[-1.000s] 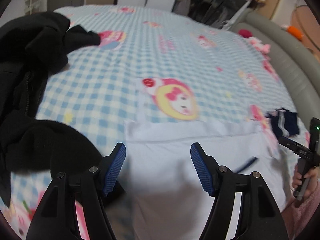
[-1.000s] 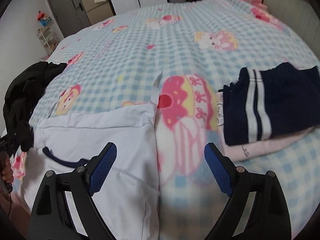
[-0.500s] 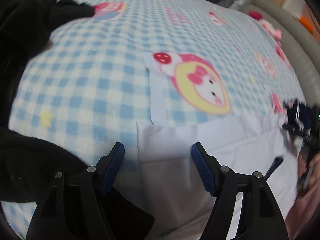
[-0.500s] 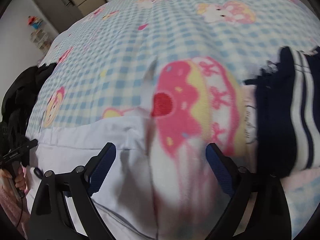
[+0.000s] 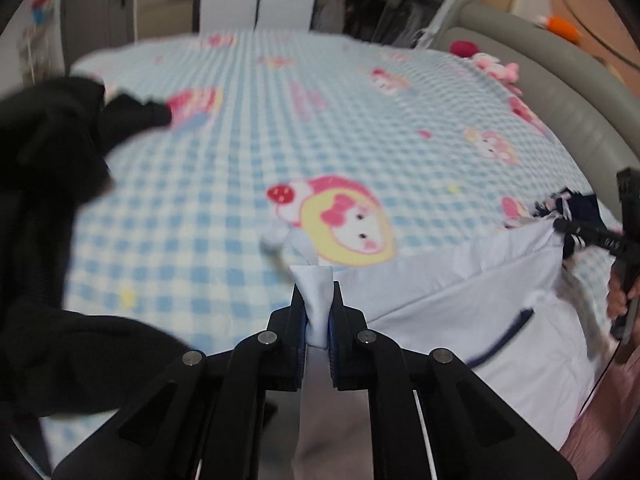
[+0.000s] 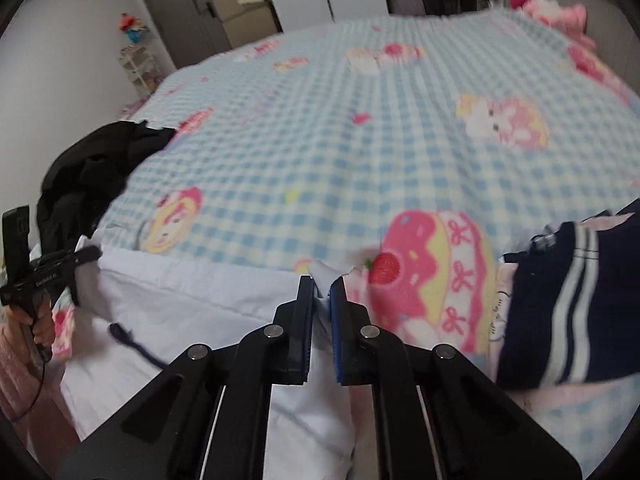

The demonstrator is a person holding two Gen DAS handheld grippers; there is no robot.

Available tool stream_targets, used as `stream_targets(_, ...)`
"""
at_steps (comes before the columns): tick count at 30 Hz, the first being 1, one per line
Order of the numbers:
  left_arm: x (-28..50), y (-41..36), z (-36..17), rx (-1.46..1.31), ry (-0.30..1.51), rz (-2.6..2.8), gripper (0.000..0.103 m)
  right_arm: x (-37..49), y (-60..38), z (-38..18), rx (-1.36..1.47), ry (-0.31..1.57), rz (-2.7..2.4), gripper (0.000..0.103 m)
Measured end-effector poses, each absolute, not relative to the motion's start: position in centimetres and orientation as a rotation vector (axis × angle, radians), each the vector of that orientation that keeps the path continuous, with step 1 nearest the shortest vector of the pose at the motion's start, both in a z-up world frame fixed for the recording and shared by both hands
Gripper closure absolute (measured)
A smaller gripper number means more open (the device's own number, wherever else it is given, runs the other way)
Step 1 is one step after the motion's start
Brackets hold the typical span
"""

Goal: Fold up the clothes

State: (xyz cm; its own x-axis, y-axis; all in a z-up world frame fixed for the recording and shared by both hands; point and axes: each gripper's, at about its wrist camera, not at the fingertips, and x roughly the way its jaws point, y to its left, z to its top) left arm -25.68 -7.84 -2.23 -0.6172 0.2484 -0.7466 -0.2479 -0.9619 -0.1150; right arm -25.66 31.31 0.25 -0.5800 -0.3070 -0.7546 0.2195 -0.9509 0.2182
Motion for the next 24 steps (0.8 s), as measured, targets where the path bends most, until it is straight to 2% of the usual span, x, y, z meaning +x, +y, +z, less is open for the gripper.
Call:
stream_targets(6, -16.5, -7.2, 0.7, -1.075, 0.147, 2.608, 0.094, -16.5, 30.5, 1.8, 1.136, -0.109, -2.574, 0.096)
stream_targets(12, -10.4, -8.0, -2.2, -1.170, 0.089, 2.593, 0.094, -8.8, 31.1, -1.8, 1.197, -0.219, -2.585, 0.096)
stream_targets(18, -8.1, -9.1, -5.5, -1.300, -0.059, 2.576, 0.090, -5.9, 33.0, -5.3, 1.318, -0.351, -2.611, 0.096)
stream_targets(22, -6.8, -10.6, -6.5, -1.317, -0.300, 2.569, 0.070, -5.8, 34.1, -5.3, 1.335, -0.405, -2.660, 0.095)
stream_targets(23, -6.4, -11.2, -6.4, -1.298, -0.374, 2.564, 0.070, -5.5, 34.4, -5.1, 1.325, -0.427, -2.683, 0.091)
stream_targets(24, -6.0, -11.9, -6.3, -1.270, -0.443, 2.561, 0.069, -5.2, 34.8, -4.9, 1.315, -0.448, -2.707, 0.082)
